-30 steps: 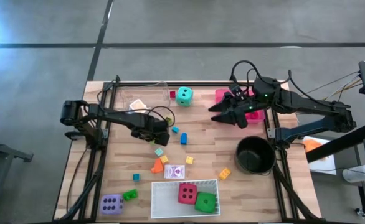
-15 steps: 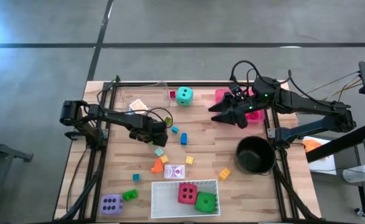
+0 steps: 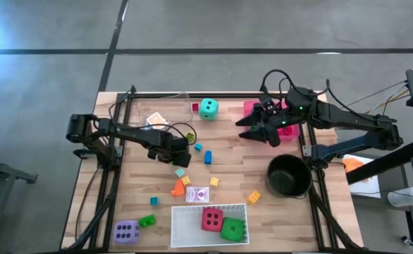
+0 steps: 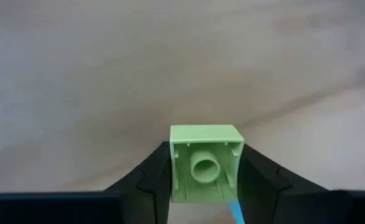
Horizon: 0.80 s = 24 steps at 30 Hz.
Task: Pick & Place Toys
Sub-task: Put the light green game piece into the red bin
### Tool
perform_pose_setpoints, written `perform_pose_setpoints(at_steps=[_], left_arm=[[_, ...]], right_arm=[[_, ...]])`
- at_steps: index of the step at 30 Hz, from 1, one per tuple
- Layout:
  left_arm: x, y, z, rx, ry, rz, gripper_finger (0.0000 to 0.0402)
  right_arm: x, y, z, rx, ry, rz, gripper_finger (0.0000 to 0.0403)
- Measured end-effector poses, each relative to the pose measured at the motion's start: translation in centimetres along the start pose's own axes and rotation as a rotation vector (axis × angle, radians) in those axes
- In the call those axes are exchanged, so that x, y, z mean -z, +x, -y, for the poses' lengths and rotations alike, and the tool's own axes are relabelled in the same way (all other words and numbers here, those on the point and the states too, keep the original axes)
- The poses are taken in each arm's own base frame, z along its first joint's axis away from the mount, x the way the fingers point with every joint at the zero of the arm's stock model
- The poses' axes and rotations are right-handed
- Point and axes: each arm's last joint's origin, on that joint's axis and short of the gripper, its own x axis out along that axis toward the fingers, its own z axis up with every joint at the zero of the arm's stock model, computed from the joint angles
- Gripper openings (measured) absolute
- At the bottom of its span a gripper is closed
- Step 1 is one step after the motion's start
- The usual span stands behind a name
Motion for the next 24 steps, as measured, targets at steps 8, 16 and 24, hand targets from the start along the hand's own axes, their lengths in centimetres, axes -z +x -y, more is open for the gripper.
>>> perform_pose_setpoints(at_steps=[8, 16, 24], left_arm=[[-0.1, -5.1, 0.9, 0.318, 0.027, 0.110, 0.0132], [-0.2, -12.2, 2.1, 0.819, 0.066, 0.332, 0.0132], [-0.5, -16.6, 3.7, 1.261, 0.091, 0.506, 0.0132]], right_arm=[[0.3, 0.1, -0.4, -0.046, -0.236, -0.026, 0.0343], [0.3, 0.4, -0.9, 0.043, -0.530, 0.048, 0.0343], [0.1, 1.2, -2.5, 0.138, -0.746, 0.197, 0.0343]])
